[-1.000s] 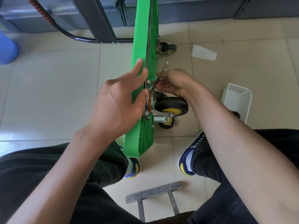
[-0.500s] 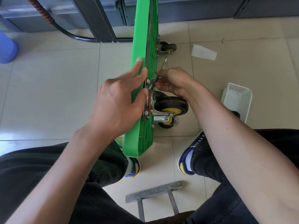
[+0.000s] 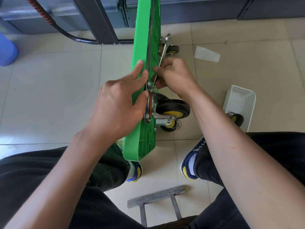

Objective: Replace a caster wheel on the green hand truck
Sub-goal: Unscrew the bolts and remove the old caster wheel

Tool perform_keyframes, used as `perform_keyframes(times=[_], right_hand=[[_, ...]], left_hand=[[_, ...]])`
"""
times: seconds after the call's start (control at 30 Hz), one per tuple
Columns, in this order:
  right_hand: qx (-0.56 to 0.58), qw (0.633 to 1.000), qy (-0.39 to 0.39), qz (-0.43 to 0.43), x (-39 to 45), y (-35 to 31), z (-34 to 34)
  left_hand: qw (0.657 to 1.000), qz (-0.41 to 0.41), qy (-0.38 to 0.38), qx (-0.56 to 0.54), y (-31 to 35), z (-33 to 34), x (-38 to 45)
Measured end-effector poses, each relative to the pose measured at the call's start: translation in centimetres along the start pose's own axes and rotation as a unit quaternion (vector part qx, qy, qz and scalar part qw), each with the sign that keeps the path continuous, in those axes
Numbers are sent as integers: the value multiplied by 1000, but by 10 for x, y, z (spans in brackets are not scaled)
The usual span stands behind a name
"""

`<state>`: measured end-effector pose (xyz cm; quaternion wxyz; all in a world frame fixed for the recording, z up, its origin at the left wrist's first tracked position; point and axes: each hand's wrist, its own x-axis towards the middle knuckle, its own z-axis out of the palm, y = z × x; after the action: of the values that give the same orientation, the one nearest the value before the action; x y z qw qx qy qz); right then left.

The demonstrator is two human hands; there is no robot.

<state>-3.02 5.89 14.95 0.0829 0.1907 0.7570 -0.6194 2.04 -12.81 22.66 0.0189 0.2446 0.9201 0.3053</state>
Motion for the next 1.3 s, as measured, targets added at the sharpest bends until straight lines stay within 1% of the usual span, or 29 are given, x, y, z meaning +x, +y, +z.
perform_keyframes(times=[0.3, 0.5, 0.57, 0.67, 0.8, 0.93, 1.07, 1.17, 1.23, 1.3], right_hand=[[-91, 988, 19, -124, -52, -8, -4], [-138, 975, 26, -174, -63, 9, -10], [-147, 972, 27, -179, -65, 14, -10], [-110, 980, 49, -155, -66, 21, -11], [15, 990, 84, -113, -60, 23, -15], [73, 992, 89, -43, -42, 18, -21], [156, 983, 70, 67, -13, 21, -23], [168, 974, 35, 149, 5, 24, -21], [174, 968, 19, 182, 13, 27, -19], [180, 964, 8, 193, 16, 27, -16]], left_hand=[[1000, 7, 13, -3, 1, 1, -1], [1000, 9, 17, -5, 2, 0, 0], [1000, 7, 16, -7, 3, -1, 0], [1000, 2, 13, -13, 3, -1, -1], [1000, -1, 13, -22, 2, -1, -1], [1000, -3, 9, -22, 1, -1, -2], [1000, -3, -3, -19, 1, -1, -2], [1000, -4, -4, -16, 1, -2, -2], [1000, -2, -6, -14, 2, -3, -2], [1000, -3, -8, -12, 1, -3, -2]])
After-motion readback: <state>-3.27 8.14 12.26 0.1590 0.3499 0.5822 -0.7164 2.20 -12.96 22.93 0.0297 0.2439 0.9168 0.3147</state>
